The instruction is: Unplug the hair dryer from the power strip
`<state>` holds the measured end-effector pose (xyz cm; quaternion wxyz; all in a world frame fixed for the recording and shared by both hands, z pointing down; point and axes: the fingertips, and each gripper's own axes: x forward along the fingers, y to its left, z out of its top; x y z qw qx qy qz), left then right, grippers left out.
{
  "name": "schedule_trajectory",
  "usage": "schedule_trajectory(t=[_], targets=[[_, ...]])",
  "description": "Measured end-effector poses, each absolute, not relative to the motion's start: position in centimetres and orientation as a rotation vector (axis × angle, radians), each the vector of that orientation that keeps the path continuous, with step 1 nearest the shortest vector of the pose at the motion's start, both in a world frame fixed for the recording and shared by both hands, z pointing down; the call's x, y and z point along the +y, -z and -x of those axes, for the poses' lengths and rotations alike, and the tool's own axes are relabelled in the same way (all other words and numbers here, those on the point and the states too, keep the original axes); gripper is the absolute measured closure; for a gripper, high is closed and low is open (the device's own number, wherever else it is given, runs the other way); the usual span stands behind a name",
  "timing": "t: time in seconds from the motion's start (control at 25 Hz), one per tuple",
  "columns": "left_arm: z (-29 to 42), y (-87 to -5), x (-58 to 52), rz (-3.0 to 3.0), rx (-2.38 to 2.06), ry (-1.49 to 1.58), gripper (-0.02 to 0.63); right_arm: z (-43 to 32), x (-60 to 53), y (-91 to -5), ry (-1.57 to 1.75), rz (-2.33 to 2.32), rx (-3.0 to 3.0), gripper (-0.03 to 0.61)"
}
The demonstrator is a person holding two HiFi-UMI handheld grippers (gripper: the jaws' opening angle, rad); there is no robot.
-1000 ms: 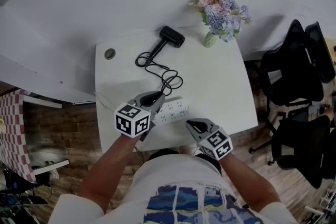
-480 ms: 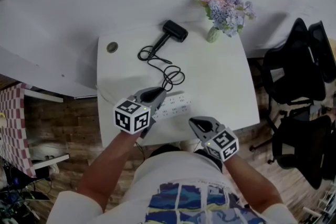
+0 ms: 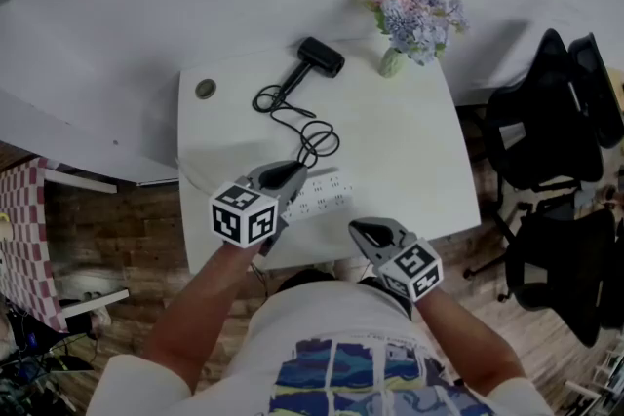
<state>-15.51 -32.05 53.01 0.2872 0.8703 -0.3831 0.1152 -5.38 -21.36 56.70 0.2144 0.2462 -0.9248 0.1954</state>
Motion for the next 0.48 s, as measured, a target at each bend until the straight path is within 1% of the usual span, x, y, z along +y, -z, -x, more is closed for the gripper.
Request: schedule_trajectory(t=[0.48], targets=[[15.23, -52.96, -32.0, -2.328, -1.021, -0.317, 0.561, 5.35, -21.69, -56.19, -0.526, -0.694, -2.572, 0.583]])
